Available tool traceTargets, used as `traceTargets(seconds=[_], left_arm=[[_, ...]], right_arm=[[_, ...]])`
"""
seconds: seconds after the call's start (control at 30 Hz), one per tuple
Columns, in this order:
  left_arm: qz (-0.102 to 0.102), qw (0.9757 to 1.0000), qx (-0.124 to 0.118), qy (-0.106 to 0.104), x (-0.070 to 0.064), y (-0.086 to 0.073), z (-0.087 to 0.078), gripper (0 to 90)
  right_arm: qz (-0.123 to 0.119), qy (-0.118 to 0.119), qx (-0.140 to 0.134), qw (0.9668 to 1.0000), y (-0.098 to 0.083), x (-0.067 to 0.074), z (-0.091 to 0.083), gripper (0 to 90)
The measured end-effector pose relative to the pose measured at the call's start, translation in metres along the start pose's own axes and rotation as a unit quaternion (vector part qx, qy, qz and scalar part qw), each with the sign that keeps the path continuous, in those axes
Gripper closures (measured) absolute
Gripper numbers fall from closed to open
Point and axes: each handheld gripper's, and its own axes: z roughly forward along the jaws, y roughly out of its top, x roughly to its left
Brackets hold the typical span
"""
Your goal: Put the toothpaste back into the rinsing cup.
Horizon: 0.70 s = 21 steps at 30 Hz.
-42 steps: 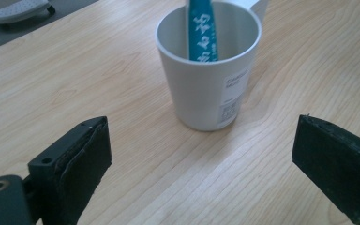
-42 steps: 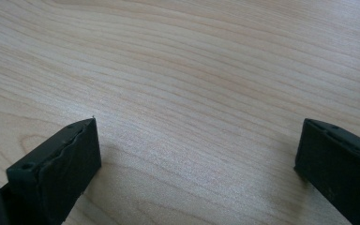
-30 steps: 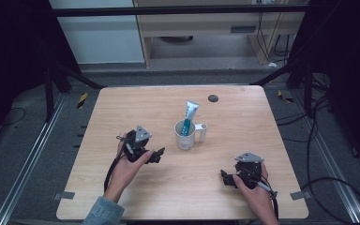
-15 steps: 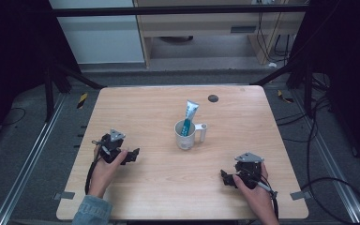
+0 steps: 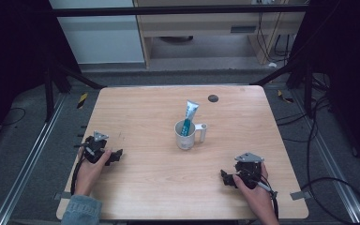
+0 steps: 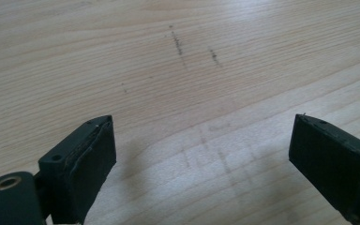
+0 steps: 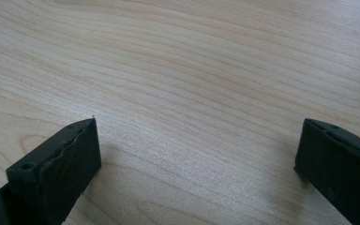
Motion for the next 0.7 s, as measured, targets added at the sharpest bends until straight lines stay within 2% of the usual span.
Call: traceTargets(seconds=[0.17, 0.33, 0.53, 0.7], left_arm=[[-0.002, 1.0000, 0.006, -0.005, 0.003, -0.004, 0.006, 6.7], [-0.008, 0.9998, -0.007, -0.016, 0.007, -0.006, 0.009, 5.3], [0.003, 0.9993, -0.025, -0.028, 0.009, -0.007, 0.014, 2.3], [0.007, 0.9991, -0.024, -0.034, 0.010, -0.005, 0.017, 0.2]], right_arm=[[0.000, 0.000, 0.000, 1.0000, 0.000, 0.000, 0.000, 0.6], [0.000, 0.000, 0.000, 1.0000, 0.000, 0.000, 0.000, 0.6], [0.000, 0.000, 0.000, 1.0000, 0.000, 0.000, 0.000, 0.6], [0.000, 0.000, 0.000, 1.0000, 0.000, 0.000, 0.000, 0.6]])
